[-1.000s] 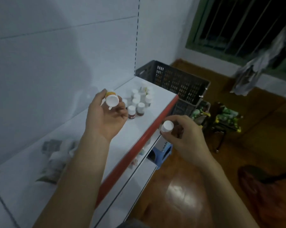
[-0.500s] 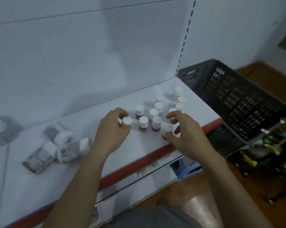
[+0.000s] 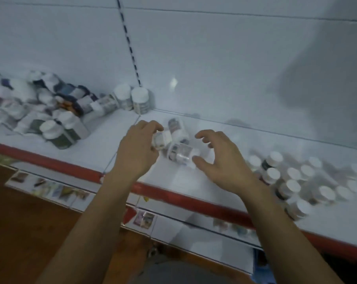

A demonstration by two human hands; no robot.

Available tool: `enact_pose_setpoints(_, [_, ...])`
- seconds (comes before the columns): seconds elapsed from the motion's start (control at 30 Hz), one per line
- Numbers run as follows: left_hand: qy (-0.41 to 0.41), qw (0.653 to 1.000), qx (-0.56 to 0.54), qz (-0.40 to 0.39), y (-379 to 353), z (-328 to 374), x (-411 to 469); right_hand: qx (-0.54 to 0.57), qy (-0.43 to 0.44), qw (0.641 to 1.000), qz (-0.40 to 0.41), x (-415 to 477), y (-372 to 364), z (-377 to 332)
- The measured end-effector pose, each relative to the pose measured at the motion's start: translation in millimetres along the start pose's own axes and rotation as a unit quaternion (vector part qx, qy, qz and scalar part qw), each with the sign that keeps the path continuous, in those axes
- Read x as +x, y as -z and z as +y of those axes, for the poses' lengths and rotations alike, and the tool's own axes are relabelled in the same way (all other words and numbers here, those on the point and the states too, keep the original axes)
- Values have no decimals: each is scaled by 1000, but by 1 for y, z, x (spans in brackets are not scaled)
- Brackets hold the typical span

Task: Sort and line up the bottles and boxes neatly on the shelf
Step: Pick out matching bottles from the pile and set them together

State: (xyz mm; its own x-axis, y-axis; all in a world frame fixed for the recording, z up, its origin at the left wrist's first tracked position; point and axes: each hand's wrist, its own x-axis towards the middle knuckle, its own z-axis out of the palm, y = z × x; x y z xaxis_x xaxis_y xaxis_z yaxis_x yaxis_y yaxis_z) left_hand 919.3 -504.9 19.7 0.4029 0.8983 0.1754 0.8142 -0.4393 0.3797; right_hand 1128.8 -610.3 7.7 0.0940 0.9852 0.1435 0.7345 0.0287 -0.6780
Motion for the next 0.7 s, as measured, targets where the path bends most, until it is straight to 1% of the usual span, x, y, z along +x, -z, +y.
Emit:
enact_pose_setpoints(0.03, [2, 999, 39, -35, 1, -7, 5, -1, 7, 999, -31, 9, -18, -2])
enact_pose_setpoints(0.07, [2, 994, 64, -87, 1, -13, 11, -24, 12, 998, -51, 16, -35, -4])
enact_pose_setpoints(0.1, [-4, 987, 71, -143, 1, -17, 18, -45, 14, 997, -53, 22, -51, -3])
enact_pose_setpoints(0.13, [-16, 979, 68, -189, -1, -21, 24, -44, 10, 998, -40, 25, -62, -2])
enact_pose_setpoints(0.17, [-30, 974, 63, -216, -4, -26, 30, -19, -1, 1000, -24, 27, -69, -1])
enact_pose_setpoints(0.27, [-72, 969, 43, -231, -6, -39, 45, 67, -58, 996, 33, 22, -69, 1])
enact_pose_setpoints(0.33, [-118, 965, 36, -231, -3, -45, 62, 111, -99, 983, 108, 19, -68, -2])
enact_pose_setpoints(0.4, [-173, 955, 51, -237, -5, -44, 84, 161, -136, 955, 208, 25, -69, -10])
enact_pose_setpoints(0.5, [-231, 929, 56, -282, -22, -41, 109, 240, -171, 903, 312, 37, -75, -24])
enact_pose_setpoints(0.57, [-245, 926, 45, -282, -34, -39, 116, 263, -180, 881, 350, 40, -78, -31])
enact_pose_setpoints(0.63, [-252, 929, 49, -268, -42, -42, 118, 271, -190, 868, 371, 40, -79, -38])
enact_pose_setpoints(0.7, [-244, 937, 16, -248, -41, -48, 120, 269, -193, 859, 391, 41, -80, -43])
